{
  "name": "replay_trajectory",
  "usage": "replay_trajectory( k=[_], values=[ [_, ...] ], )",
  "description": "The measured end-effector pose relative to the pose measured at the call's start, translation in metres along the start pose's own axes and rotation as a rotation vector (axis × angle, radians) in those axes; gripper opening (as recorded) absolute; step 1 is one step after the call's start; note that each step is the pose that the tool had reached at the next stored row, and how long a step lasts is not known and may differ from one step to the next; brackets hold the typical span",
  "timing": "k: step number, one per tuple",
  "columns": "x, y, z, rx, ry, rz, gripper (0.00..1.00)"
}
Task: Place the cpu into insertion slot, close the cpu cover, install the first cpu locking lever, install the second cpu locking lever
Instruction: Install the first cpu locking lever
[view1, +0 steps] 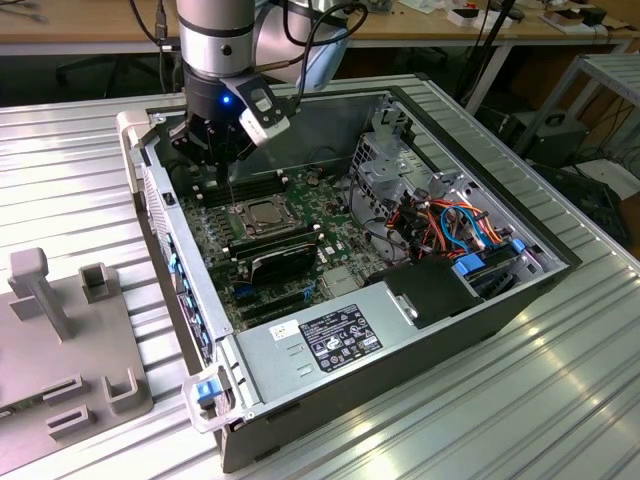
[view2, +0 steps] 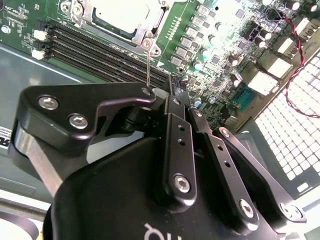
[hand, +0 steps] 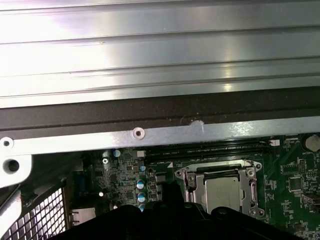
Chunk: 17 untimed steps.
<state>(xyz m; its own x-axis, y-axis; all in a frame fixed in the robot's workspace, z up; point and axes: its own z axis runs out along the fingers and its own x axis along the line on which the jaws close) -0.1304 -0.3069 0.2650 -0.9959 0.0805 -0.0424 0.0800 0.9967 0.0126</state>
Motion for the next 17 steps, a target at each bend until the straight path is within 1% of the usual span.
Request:
replay_trajectory(
  k=[3,5,6,7,8,10,14,17],
  values=[
    [-0.0035,0.0007,0.0002,0.0,0.0,-0.001,0.11],
    [-0.0117,0.0018,0.0006,0.0,0.0001,-0.002,0.11],
    [-0.0183,0.0025,0.0009,0.0,0.0001,-0.003,0.11],
    [-0.0215,0.0028,0.0011,-0.0001,0.0001,-0.003,0.11],
    [-0.0231,0.003,0.0012,-0.0001,0.0001,-0.004,0.11],
    [-0.0255,0.0038,0.0013,-0.0001,0.0001,-0.005,0.11],
    [-0.0256,0.0039,0.0013,-0.0002,0.0001,-0.006,0.11],
    [-0.0256,0.004,0.0013,-0.0005,0.0002,-0.015,0.11]
  ],
)
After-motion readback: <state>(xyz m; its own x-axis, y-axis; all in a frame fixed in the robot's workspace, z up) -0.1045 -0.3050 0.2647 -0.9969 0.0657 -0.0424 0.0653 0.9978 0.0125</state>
